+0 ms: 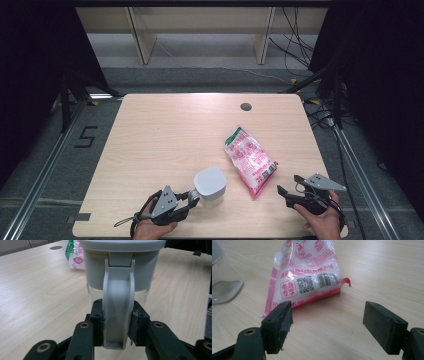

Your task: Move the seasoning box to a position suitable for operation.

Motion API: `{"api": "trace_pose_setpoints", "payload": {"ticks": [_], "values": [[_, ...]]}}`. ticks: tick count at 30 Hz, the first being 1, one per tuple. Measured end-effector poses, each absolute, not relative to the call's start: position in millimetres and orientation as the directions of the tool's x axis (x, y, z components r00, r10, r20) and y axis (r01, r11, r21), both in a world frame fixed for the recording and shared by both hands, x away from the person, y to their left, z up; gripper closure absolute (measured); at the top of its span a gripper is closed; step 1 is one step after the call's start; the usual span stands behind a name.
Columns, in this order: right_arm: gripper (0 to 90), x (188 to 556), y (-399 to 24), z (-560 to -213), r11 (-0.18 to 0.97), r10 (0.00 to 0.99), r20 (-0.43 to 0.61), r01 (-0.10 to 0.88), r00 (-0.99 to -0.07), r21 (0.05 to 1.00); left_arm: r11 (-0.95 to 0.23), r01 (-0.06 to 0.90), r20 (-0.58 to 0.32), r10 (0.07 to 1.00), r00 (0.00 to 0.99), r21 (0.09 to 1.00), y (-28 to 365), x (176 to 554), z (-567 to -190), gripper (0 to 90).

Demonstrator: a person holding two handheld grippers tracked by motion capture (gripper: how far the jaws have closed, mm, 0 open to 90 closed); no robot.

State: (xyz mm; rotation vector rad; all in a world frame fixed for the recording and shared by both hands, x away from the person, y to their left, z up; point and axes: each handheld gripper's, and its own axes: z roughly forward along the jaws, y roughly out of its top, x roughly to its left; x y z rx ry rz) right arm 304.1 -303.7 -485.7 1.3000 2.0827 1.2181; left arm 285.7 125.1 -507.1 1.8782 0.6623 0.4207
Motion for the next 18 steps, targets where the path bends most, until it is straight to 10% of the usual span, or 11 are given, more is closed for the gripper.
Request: {"api": "trace_pose_setpoints", "payload": {"ticks": [18], "values": [[24.6, 306.4, -305.9, -486.0, 0.221, 0.854, 0.081, 0.499, -0.514, 0.838, -0.295, 0.236, -0.005, 0.614, 0.789, 0.926, 136.9, 303.8, -505.4, 67.0]]}}
